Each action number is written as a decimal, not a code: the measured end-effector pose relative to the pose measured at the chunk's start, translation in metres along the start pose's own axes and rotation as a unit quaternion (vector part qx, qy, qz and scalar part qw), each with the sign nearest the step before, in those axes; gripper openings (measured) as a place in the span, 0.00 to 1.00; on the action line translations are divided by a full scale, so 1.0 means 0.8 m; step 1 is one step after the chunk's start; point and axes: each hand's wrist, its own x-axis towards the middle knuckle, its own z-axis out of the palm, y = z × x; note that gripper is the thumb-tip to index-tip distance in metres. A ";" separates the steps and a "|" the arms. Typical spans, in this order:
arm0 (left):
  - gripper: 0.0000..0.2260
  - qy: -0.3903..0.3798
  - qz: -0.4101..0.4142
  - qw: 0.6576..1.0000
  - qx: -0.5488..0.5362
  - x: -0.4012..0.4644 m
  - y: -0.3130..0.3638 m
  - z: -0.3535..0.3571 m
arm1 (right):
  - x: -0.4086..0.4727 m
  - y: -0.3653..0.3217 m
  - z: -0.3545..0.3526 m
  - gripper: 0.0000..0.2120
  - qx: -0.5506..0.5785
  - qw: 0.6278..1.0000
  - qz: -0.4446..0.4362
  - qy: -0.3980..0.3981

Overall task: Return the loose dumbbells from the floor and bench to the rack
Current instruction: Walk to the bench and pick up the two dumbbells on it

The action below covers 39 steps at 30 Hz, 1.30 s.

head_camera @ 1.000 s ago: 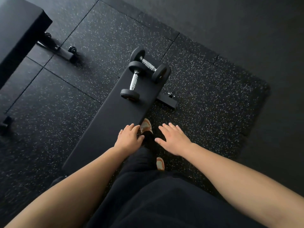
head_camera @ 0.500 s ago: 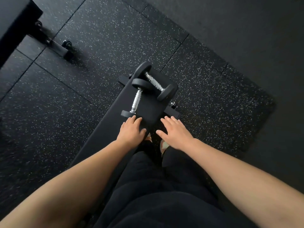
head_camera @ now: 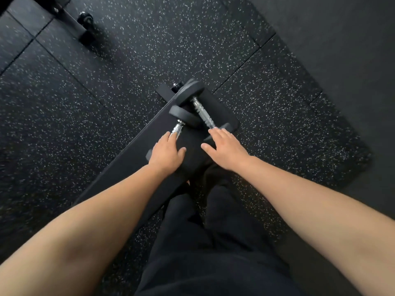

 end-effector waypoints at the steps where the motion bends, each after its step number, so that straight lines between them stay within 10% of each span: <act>1: 0.31 -0.006 -0.016 1.000 -0.016 0.012 0.000 0.005 | 0.015 0.004 -0.006 0.35 0.014 1.000 0.005 -0.005; 10: 0.32 -0.028 -0.150 0.977 -0.149 0.097 -0.011 0.050 | 0.155 0.019 -0.017 0.35 0.054 0.997 0.018 -0.047; 17: 0.18 -0.014 -0.114 0.981 -0.155 0.133 -0.045 0.070 | 0.222 0.013 0.001 0.31 0.145 0.983 0.073 -0.082; 39: 0.17 -0.004 -0.189 0.943 -0.273 0.102 -0.043 0.044 | 0.221 0.003 0.021 0.12 0.245 0.965 0.093 0.007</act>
